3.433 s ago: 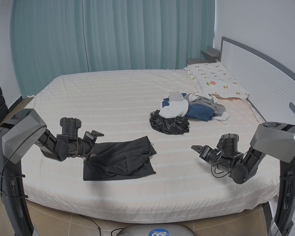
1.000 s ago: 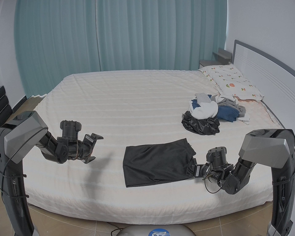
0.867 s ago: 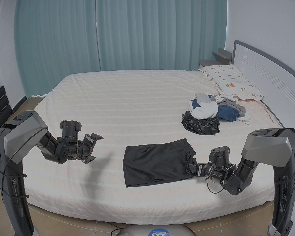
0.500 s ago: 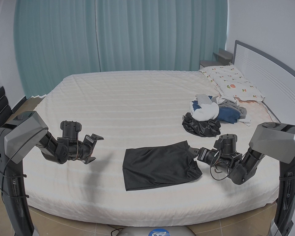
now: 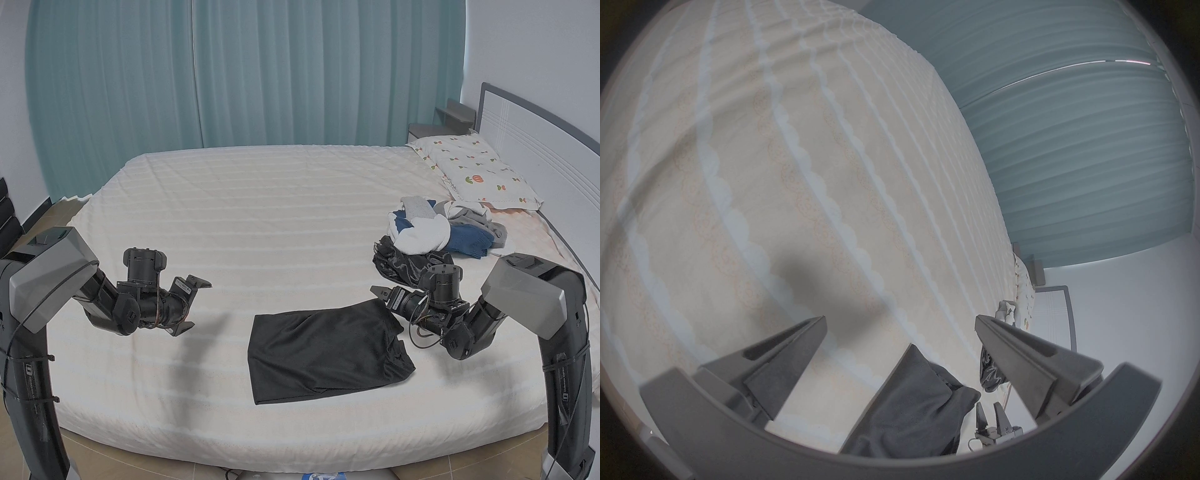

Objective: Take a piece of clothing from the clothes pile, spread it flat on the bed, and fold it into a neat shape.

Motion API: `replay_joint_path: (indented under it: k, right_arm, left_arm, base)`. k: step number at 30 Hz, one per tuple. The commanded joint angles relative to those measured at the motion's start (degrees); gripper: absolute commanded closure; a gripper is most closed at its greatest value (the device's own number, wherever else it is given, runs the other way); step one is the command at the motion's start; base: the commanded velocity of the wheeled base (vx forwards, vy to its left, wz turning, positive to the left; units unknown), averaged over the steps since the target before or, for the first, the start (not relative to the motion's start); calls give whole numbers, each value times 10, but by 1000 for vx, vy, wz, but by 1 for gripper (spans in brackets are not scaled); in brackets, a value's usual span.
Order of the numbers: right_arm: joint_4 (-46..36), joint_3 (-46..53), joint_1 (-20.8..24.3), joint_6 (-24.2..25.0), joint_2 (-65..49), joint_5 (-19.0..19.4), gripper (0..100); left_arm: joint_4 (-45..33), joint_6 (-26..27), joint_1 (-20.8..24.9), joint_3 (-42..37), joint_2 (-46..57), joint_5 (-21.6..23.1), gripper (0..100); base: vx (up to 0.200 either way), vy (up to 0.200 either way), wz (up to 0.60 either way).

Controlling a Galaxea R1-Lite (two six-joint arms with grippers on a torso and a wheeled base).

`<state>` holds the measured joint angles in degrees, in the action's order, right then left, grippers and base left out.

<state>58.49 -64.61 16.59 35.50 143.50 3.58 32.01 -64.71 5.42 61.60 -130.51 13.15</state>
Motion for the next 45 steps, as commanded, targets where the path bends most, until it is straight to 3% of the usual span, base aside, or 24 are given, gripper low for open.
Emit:
replay_joint_path:
  k: [1,2,3,12,18,26,27,36,45]
  right_arm:
    - [-3,-54,3,0,51,1,0]
    - [-6,-61,2,0,53,1,0]
    - [-13,-68,2,-1,55,2,100]
    - [-43,-119,-2,2,79,-3,100]
    - [-7,-108,-31,71,71,-5,100]
    - [9,-80,-36,77,70,3,100]
    - [12,-75,-35,76,68,3,0]
    - [58,-59,-26,76,69,29,0]
    - [58,-50,-16,75,69,29,0]
  left_arm:
    - [1,-1,0,-1,-1,-1,0]
    - [0,0,0,-1,-1,-1,0]
    - [1,0,0,-1,-1,-1,0]
    - [1,-1,0,-2,-1,-10,0]
    - [1,-1,2,-2,-2,-14,0]
    - [1,-1,3,-1,-2,-14,0]
    - [1,-1,3,-2,-2,-14,0]
    - [1,0,3,-1,-2,-16,0]
    - [13,12,7,-6,-9,-31,0]
  base:
    - [0,0,0]
    - [0,0,0]
    - [0,0,0]
    - [0,0,0]
    - [0,0,0]
    - [0,0,0]
    - [0,0,0]
    - [0,0,0]
    - [67,0,0]
